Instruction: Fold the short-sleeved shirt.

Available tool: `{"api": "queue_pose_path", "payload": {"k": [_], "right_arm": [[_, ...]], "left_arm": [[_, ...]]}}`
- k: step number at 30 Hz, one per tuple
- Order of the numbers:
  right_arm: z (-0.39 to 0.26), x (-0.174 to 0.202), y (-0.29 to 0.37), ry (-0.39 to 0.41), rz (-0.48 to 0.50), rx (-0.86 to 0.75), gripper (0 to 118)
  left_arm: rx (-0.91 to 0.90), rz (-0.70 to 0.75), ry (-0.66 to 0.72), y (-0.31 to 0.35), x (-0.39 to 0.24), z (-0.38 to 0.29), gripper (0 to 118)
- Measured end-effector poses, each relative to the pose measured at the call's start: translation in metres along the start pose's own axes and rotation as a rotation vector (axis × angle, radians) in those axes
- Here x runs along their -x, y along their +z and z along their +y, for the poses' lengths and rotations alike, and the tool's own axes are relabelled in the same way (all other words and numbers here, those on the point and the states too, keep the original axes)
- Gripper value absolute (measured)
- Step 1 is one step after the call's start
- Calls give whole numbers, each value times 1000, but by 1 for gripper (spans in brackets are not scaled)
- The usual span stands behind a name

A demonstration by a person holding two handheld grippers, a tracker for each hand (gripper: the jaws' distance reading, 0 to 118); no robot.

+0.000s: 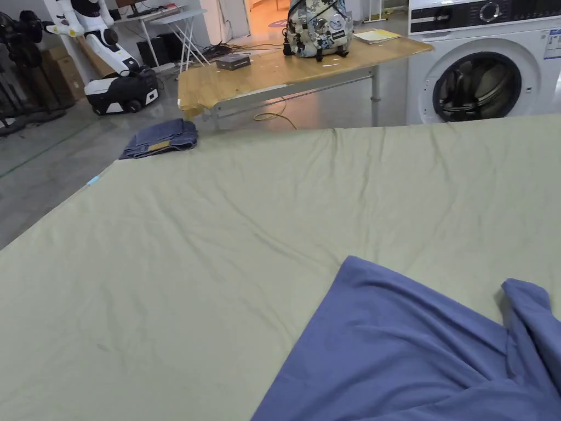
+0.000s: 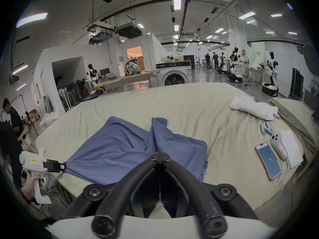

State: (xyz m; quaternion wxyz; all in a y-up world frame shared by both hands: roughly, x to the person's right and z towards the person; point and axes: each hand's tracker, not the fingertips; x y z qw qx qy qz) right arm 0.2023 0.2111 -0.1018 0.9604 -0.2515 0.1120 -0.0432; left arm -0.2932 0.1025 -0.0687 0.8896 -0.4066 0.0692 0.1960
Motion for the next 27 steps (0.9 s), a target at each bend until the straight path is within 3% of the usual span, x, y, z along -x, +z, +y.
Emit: {"api": "queue_pose_path", "payload": {"k": [5, 7, 8, 9, 11, 14, 16, 19, 22, 23, 25, 26, 27], "right_arm": [[33, -15, -33, 10, 3, 10, 4], [58, -28, -66, 16, 47, 88, 66], [67, -34, -85, 17, 49, 119, 88], [77, -41, -109, 6, 40, 162, 89], [94, -61, -152, 17, 37, 216, 89], [102, -79, -223, 55, 41, 437, 85], [92, -90, -258, 41, 39, 583, 59], [75, -94, -273, -26, 83, 647, 55], [70, -84, -275, 47, 41, 621, 53], [71, -83, -274, 37, 45, 623, 44], [72, -82, -270, 76, 47, 610, 11], [73, -82, -268, 74, 53, 610, 4], [74, -83, -265, 69, 58, 606, 4]], "left_arm": [[31, 35, -40, -8, -3, 3, 3], [47, 30, -46, -9, 1, 5, 3], [50, 28, -51, -9, 1, 5, 3], [55, 28, -60, -9, 1, 5, 3], [57, 33, -70, -8, -4, 5, 3], [53, 38, -68, -7, -5, 4, 3], [49, 31, -57, -6, -5, 3, 3], [45, 14, -26, -3, -4, 4, 3], [39, 0, 2, -3, -2, 3, 3], [36, -2, 11, -5, 9, 6, 3], [29, -2, 21, -4, 10, 5, 3], [27, -1, 23, -4, 10, 5, 3], [27, 0, 24, -3, 7, 5, 3]]}}
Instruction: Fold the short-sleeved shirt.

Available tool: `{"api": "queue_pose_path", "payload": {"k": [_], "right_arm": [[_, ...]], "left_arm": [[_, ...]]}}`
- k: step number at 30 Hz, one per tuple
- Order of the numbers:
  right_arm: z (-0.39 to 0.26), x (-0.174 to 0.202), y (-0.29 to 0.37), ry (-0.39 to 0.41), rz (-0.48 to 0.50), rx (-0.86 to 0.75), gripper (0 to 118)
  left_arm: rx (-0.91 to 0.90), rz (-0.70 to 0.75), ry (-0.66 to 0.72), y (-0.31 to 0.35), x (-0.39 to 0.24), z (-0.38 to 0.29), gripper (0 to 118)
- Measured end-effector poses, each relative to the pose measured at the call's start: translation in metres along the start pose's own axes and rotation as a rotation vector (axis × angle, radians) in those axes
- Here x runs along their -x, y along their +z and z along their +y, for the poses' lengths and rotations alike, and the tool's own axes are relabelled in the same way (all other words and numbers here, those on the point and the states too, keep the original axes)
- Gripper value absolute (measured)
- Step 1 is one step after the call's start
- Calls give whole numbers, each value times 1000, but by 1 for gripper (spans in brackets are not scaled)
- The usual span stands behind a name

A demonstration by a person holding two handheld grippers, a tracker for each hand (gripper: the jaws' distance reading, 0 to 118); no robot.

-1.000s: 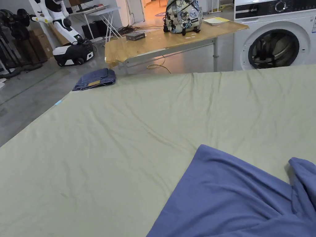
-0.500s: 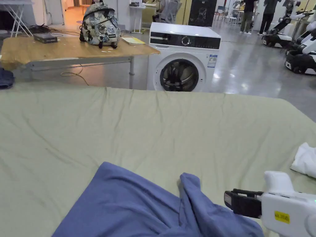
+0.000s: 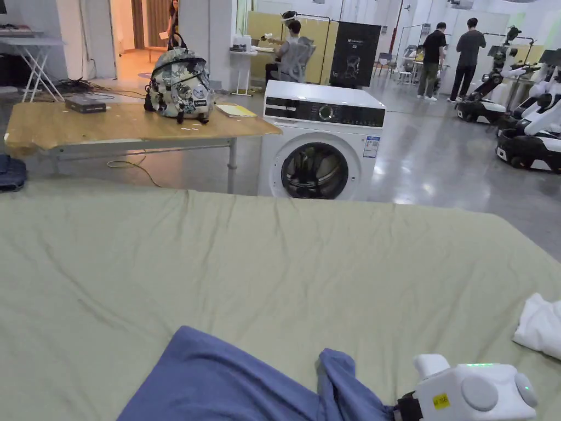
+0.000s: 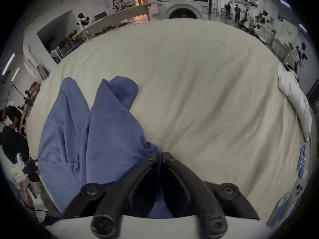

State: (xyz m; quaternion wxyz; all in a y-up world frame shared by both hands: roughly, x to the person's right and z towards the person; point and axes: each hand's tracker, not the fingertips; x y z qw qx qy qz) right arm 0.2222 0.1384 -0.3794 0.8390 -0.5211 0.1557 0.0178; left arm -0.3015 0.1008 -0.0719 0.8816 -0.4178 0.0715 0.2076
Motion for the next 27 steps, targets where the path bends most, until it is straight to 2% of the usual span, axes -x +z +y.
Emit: {"api": "queue_pose_path", "payload": {"k": [5, 9, 12, 15, 17, 20, 22, 27], "right_arm": [[-7, 11, 53, 59, -26, -207, 2], [0, 19, 132, 40, -13, -391, 2], [8, 22, 187, 30, -6, -529, 2], [21, 27, 234, 32, -41, -672, 2], [36, 29, 261, 35, -61, -739, 2], [68, 37, 293, 44, -165, -824, 2], [98, 38, 314, 44, -203, -862, 2], [179, 43, 353, -6, -279, -982, 2]], "left_arm": [[-178, -42, 52, 37, -6, 7, 2], [-301, -182, 53, 75, -14, 49, 2], [-403, -184, -65, 102, -40, 88, 2], [-480, -273, -76, 122, -53, 135, 1], [-574, -317, -170, 133, -72, 174, 1], [-655, -196, -339, 147, -117, 234, 0], [-685, -252, -342, 151, -135, 281, 0], [-726, -76, -465, 155, -185, 391, 0]]}}
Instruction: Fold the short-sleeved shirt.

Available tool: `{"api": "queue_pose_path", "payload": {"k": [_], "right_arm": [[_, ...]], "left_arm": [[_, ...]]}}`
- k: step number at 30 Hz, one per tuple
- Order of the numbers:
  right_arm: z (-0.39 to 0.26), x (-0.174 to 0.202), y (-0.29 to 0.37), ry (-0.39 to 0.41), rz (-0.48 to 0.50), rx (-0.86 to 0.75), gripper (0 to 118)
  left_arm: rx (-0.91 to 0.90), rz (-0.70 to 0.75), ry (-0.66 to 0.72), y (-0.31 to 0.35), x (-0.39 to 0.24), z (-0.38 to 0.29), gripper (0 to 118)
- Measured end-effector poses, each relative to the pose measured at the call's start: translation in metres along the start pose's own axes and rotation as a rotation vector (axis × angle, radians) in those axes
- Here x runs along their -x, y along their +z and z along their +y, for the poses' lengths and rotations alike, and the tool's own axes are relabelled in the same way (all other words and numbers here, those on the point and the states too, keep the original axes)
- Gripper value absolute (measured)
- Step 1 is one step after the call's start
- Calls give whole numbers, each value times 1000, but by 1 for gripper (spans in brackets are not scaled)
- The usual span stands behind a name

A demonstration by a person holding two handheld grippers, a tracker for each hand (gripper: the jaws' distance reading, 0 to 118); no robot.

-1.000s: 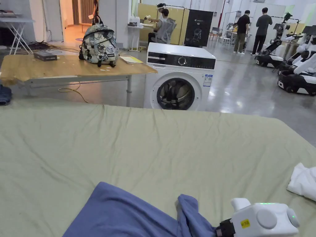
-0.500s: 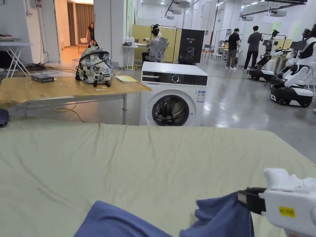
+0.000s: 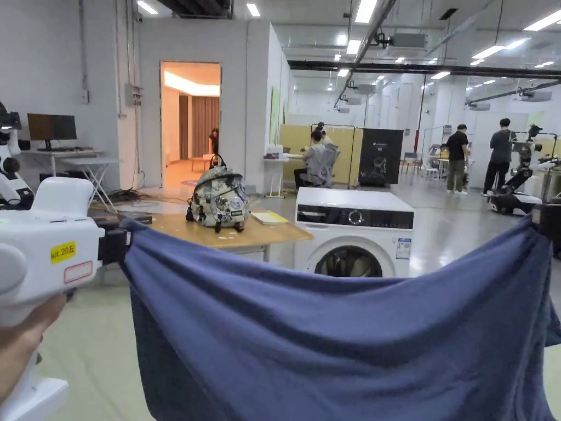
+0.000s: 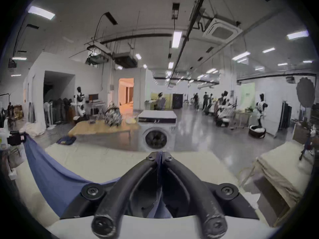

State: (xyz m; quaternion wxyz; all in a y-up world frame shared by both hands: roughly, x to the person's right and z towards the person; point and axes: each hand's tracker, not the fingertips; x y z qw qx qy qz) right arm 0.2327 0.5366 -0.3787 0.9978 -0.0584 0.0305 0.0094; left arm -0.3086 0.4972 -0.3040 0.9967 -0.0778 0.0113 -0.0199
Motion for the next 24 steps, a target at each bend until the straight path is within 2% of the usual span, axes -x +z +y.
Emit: {"api": "queue_pose_path", "payload": {"k": [1, 3, 6, 12, 17, 24], "right_arm": [[16, 3, -9, 13, -57, -5, 2], [38, 8, -25, 24, -105, -60, 2], [68, 8, -55, -12, -87, -49, 2], [98, 18, -122, -23, -143, -47, 2], [101, 34, -154, -3, -146, -34, 2], [30, 32, -157, -27, -89, 56, 2]], "left_arm": [[-15, -6, 22, -18, 11, 18, 0], [-44, 15, 7, -40, 16, 49, 0], [-58, 55, 22, -65, 30, 84, 0], [-48, 86, -35, -95, 30, 113, 0], [-35, 87, -28, -103, 31, 101, 0], [55, 72, -25, -122, 42, 35, 0]]}}
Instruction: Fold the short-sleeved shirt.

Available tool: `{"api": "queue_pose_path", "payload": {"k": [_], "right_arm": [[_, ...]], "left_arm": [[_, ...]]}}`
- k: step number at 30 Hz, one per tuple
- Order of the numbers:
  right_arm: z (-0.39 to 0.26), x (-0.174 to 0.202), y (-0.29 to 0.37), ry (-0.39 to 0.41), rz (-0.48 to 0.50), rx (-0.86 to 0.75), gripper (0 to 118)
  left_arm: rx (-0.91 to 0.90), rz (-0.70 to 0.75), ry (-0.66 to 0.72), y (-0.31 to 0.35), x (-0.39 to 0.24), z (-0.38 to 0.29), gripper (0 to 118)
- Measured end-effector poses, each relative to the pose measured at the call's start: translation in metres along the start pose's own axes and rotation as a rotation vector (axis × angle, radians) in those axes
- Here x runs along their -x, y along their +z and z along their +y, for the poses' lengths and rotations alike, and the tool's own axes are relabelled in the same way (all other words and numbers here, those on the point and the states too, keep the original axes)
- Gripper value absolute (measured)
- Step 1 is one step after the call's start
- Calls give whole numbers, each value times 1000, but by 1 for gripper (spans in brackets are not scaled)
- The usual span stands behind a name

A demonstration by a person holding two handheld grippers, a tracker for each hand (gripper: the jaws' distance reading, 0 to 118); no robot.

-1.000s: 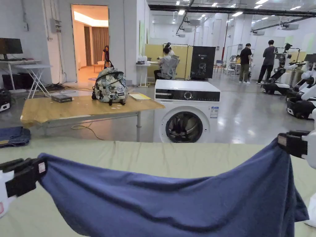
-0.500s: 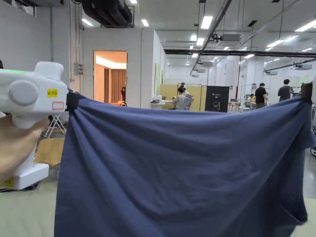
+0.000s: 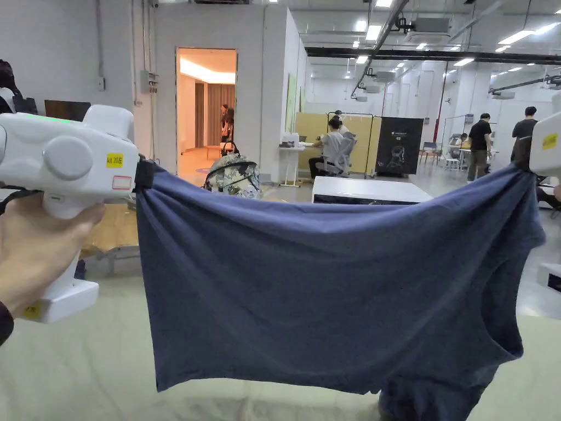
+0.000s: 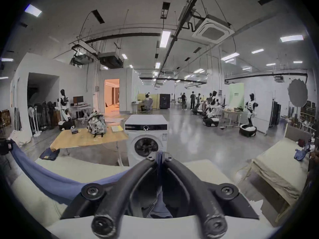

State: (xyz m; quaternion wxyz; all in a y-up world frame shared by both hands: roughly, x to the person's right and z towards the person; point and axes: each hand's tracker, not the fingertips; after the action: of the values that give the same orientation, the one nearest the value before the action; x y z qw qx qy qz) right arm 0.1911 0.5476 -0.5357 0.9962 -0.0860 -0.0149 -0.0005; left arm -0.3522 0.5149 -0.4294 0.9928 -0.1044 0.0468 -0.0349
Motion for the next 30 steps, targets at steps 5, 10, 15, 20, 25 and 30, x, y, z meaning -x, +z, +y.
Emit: {"api": "queue_pose_path", "payload": {"k": [5, 10, 15, 20, 25, 30], "right_arm": [[-59, -17, 23, -38, 42, 49, 2], [-126, -43, 80, -69, 97, 71, 2], [-218, -73, 167, -153, 176, 96, 2], [-327, -83, 268, -168, 111, 183, 2], [-412, -99, 340, -311, 34, 314, 2], [-466, -101, 363, -254, 12, 464, 2]], "left_arm": [[81, -49, 35, 9, 0, -62, 0], [56, -112, 74, 69, -11, -125, 0], [50, -92, 66, 146, -19, -219, 0], [72, -91, 207, 247, -29, -324, 0], [301, -14, 350, 311, -26, -406, 0], [367, -36, 410, 320, -8, -461, 0]]}}
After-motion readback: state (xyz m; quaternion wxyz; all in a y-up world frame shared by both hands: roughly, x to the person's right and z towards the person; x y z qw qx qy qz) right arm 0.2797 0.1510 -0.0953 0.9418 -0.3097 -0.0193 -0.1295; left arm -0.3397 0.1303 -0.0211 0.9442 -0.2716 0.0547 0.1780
